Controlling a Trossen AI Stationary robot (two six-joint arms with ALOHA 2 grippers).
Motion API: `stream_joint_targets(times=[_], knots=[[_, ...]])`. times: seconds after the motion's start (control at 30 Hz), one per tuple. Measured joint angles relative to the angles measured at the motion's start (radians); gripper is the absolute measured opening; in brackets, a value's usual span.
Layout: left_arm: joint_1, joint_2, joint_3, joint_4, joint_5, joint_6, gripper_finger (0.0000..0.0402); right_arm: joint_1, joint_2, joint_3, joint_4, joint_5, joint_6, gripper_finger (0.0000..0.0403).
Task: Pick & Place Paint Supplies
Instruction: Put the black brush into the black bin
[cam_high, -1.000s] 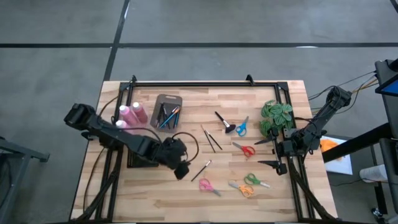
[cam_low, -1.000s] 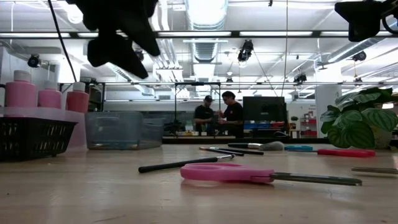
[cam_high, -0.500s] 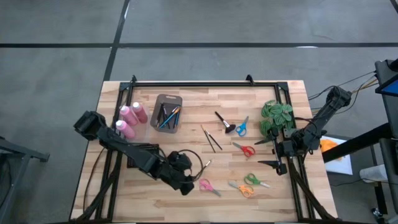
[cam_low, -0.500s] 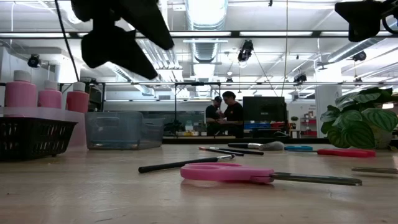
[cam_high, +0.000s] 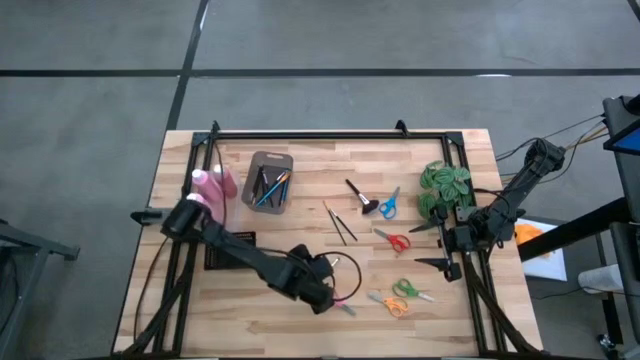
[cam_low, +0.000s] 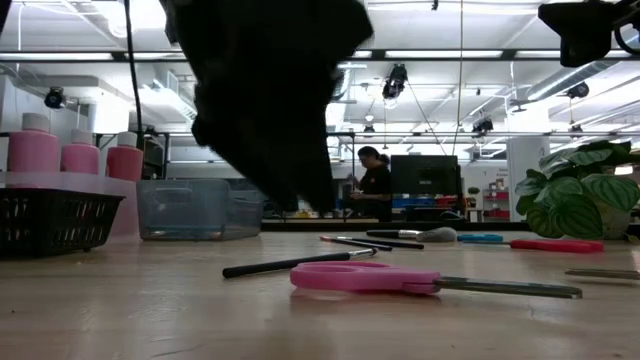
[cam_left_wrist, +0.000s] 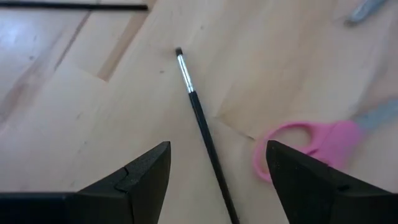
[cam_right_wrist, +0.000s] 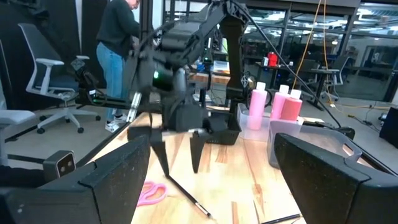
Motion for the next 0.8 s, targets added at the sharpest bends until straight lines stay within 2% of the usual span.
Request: stream_joint_targets(times=[0.23,0.4,0.8], knots=[[0.010,0.030,-0.028,0.033,-0.042,-0.012,0.0263,0.000,0.000,0.000,0.000,0.000,0.002,0.0341],[0.010,0.030,-0.049,0.051,-0.111,-0.011,0.0263,0.000,0.000,0.000,0.001,0.000,0.001,0.0341],[0.011,0.024,-0.169,0.173,-0.116,-0.091,0.0262,0.000,-0.001,0.000,0.001,0.000,0.002,0.0341]])
